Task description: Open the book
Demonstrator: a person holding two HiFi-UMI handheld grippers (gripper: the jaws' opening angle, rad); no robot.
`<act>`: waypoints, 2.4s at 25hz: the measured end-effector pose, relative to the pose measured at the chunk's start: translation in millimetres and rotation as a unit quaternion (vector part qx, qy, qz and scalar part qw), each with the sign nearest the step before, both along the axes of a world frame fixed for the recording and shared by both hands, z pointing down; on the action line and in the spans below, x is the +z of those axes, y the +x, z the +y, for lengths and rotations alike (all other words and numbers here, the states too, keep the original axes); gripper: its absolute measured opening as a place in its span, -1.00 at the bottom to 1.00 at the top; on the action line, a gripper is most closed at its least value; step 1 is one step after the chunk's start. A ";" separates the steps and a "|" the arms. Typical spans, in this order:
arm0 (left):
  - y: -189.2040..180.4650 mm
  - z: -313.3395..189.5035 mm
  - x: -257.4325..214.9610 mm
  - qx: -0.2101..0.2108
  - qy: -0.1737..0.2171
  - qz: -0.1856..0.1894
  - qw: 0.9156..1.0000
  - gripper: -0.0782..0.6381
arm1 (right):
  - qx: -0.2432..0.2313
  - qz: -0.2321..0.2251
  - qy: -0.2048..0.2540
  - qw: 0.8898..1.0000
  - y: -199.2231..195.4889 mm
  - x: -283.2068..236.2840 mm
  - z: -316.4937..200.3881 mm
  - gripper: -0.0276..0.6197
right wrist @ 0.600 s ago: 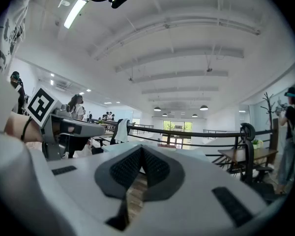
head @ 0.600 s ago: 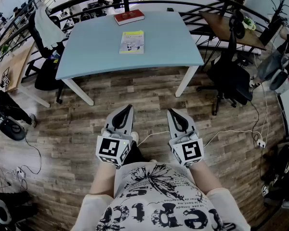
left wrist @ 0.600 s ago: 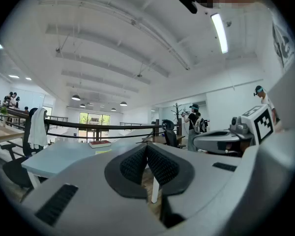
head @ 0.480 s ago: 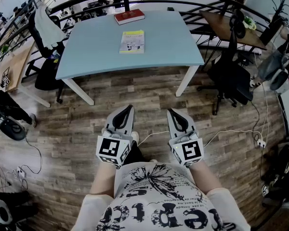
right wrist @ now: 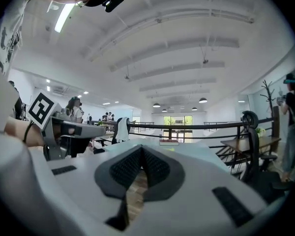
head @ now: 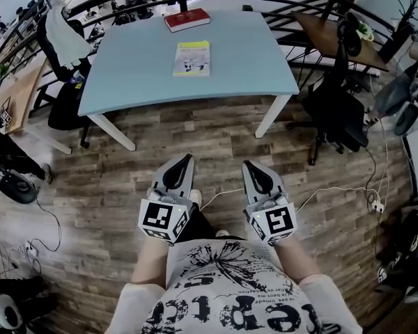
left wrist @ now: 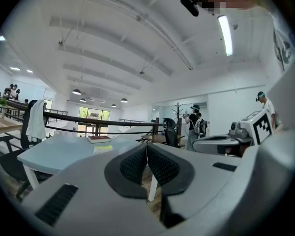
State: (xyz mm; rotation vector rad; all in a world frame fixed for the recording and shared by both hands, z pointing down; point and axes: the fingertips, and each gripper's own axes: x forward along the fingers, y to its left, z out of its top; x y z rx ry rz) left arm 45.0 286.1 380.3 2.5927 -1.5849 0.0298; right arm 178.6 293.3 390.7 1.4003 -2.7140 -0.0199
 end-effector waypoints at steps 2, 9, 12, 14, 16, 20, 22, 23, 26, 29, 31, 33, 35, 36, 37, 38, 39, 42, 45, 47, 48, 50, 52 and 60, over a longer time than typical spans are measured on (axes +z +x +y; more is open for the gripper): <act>-5.6 -12.7 4.4 0.000 -0.002 0.007 1.000 -0.73 | 0.001 0.006 -0.006 1.000 -7.7 8.6 -12.4 -0.88; -59.1 -95.3 -0.6 0.006 0.006 0.009 1.000 -0.73 | 0.008 0.015 -0.007 1.000 -61.8 9.3 -94.8 -0.88; -89.4 -142.3 -4.8 0.011 0.006 0.008 1.000 -0.73 | 0.018 0.019 -0.005 1.000 -87.4 3.0 -139.7 -0.88; -104.6 -171.1 -4.7 0.021 0.004 0.004 1.000 -0.73 | 0.028 0.017 -0.007 0.999 -101.3 2.8 -168.5 -0.88; -116.0 -193.0 -3.8 0.031 0.002 -0.003 1.000 -0.73 | 0.039 0.016 -0.009 0.999 -112.5 4.3 -191.6 -0.88; -133.2 -225.4 -4.0 0.042 -0.003 -0.011 0.999 -0.73 | 0.056 0.012 -0.021 0.998 -127.6 7.4 -223.9 -0.88; -137.6 -240.5 -1.9 0.044 -0.010 -0.008 0.999 -0.73 | 0.057 0.013 -0.026 0.998 -133.3 7.4 -237.4 -0.88; -138.3 -247.9 -0.2 0.046 -0.014 -0.007 0.999 -0.73 | 0.057 0.015 -0.027 0.998 -135.3 7.0 -244.3 -0.88; -136.2 -272.2 6.5 0.051 -0.022 -0.007 0.998 -0.73 | 0.057 0.021 -0.027 0.998 -135.6 7.3 -269.1 -0.88; -130.0 -298.2 14.1 0.050 -0.029 -0.012 0.998 -0.73 | 0.060 0.018 -0.032 0.998 -127.3 10.3 -297.4 -0.88; -124.2 -315.4 19.4 0.047 -0.035 -0.014 0.998 -0.73 | 0.059 0.018 -0.034 0.998 -120.3 12.7 -316.6 -0.88; -120.1 -334.3 25.0 0.042 -0.042 -0.017 0.998 -0.73 | 0.054 0.020 -0.036 0.998 -115.6 15.9 -337.6 -0.88; -117.4 -356.2 30.0 0.036 -0.048 -0.019 0.998 -0.73 | 0.048 0.023 -0.038 0.998 -111.9 18.3 -360.4 -0.88; -115.0 -368.1 32.1 0.033 -0.050 -0.019 0.998 -0.73 | 0.045 0.025 -0.037 0.998 -109.4 19.1 -372.3 -0.88; -111.4 -380.4 34.0 0.031 -0.052 -0.020 0.998 -0.73 | 0.042 0.027 -0.036 0.998 -106.0 19.8 -384.7 -0.88; -106.9 -393.2 36.1 0.030 -0.054 -0.021 0.998 -0.73 | 0.039 0.030 -0.035 0.998 -102.0 20.7 -397.4 -0.88; -101.6 -405.9 38.6 0.029 -0.056 -0.022 0.998 -0.73 | 0.036 0.032 -0.035 0.998 -97.4 21.8 -409.9 -0.88; -84.1 -442.3 47.7 0.027 -0.065 -0.024 0.997 -0.73 | 0.026 0.034 -0.043 0.998 -83.2 26.3 -445.0 -0.88; -64.5 -473.3 65.8 0.026 -0.083 -0.040 0.995 -0.73 | 0.017 0.037 -0.049 0.998 -69.1 33.8 -474.9 -0.88; -51.8 -489.7 83.9 0.027 -0.101 -0.057 0.993 -0.73 | 0.012 0.036 -0.055 0.998 -60.0 39.9 -491.5 -0.88; -45.9 -497.4 93.3 0.028 -0.110 -0.066 0.991 -0.72 | 0.011 0.035 -0.057 0.998 -55.6 42.7 -499.6 -0.88; -34.4 -511.5 111.4 0.033 -0.127 -0.079 0.988 -0.72 | 0.010 0.033 -0.062 0.997 -46.9 48.1 -514.8 -0.88; -23.2 -522.5 129.9 0.042 -0.147 -0.089 0.984 -0.72 | 0.009 0.033 -0.069 0.997 -39.5 54.3 -528.2 -0.88; 10.8 -540.8 216.2 0.080 -0.236 -0.138 0.958 -0.34 | 0.008 0.040 -0.092 0.995 -21.7 83.1 -560.6 -0.88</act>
